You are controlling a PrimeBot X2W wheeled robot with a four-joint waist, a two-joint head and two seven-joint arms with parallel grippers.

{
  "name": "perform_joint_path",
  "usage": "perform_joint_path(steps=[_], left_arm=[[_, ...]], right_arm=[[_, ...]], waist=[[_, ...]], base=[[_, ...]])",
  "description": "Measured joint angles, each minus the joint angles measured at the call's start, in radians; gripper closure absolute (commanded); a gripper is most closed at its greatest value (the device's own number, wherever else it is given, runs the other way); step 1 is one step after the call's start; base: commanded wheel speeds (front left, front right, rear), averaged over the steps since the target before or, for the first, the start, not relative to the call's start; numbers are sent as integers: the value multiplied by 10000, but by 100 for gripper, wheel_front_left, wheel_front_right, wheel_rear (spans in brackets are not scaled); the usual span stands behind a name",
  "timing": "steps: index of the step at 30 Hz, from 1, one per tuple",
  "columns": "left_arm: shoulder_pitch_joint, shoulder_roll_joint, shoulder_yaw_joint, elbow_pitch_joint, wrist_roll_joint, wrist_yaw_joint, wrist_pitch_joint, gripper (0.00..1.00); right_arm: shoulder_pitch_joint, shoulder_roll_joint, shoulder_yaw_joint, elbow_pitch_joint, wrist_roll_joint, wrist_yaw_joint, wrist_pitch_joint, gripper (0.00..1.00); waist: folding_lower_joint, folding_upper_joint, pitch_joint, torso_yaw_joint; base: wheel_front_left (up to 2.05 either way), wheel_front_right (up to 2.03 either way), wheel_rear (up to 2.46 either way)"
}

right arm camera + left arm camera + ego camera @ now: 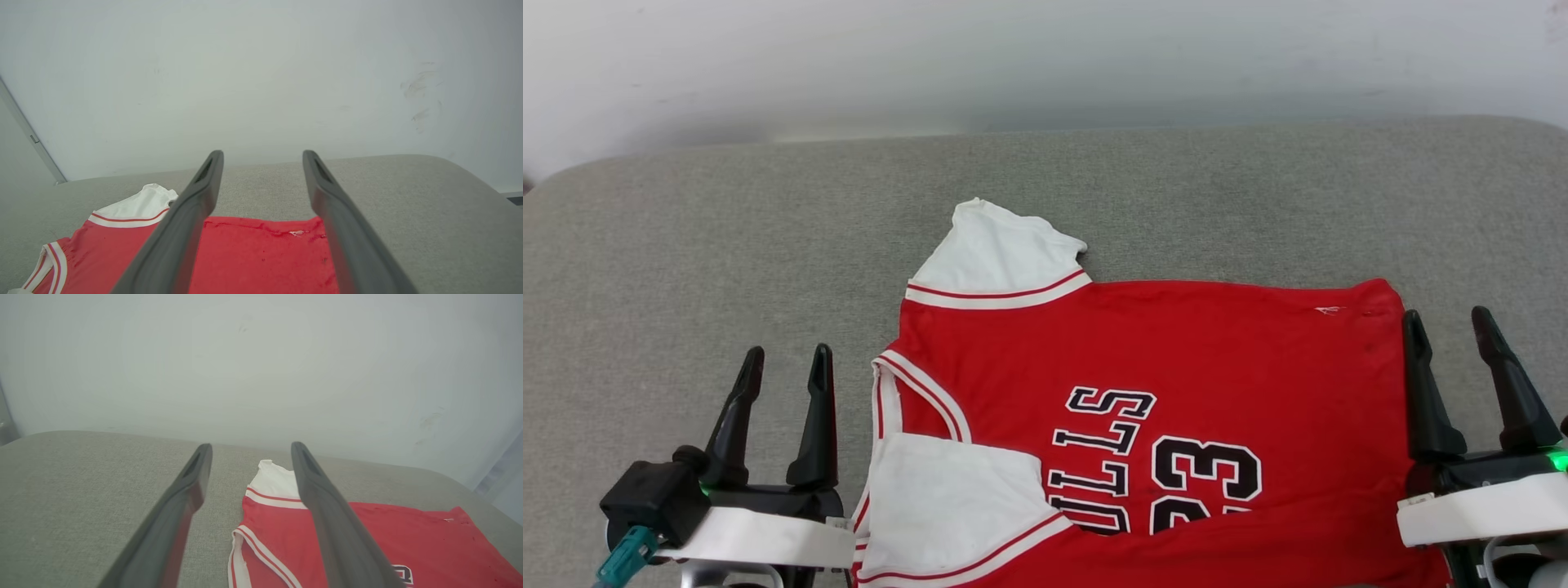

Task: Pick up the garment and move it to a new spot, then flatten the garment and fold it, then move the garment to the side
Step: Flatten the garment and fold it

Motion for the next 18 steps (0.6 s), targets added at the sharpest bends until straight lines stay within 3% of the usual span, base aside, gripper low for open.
perform_joint_path(steps=[5, 9, 15, 18], left_arm=[[-206, -88, 194, 219, 272, -359, 0, 0], [-562, 228, 119, 468, 376, -537, 8, 0], [-1715, 1058, -79, 602, -94, -719, 1195, 0], [-2688, 1770, -104, 583, -251, -771, 2086, 0]], right_arm=[[-89, 52, 196, 226, 35, 0, -150, 0], [-117, 15, 284, 238, 171, -2, -142, 0], [-333, -59, 397, 71, 309, 0, -58, 0], [-401, -54, 493, 2, 380, 0, -71, 0]], waist=[[0, 0, 99, -184], [0, 0, 229, -374], [0, 0, 693, -808], [1, 0, 1059, -1026]], base=[[0, 0, 0], [0, 0, 0], [0, 0, 0], [0, 0, 0]])
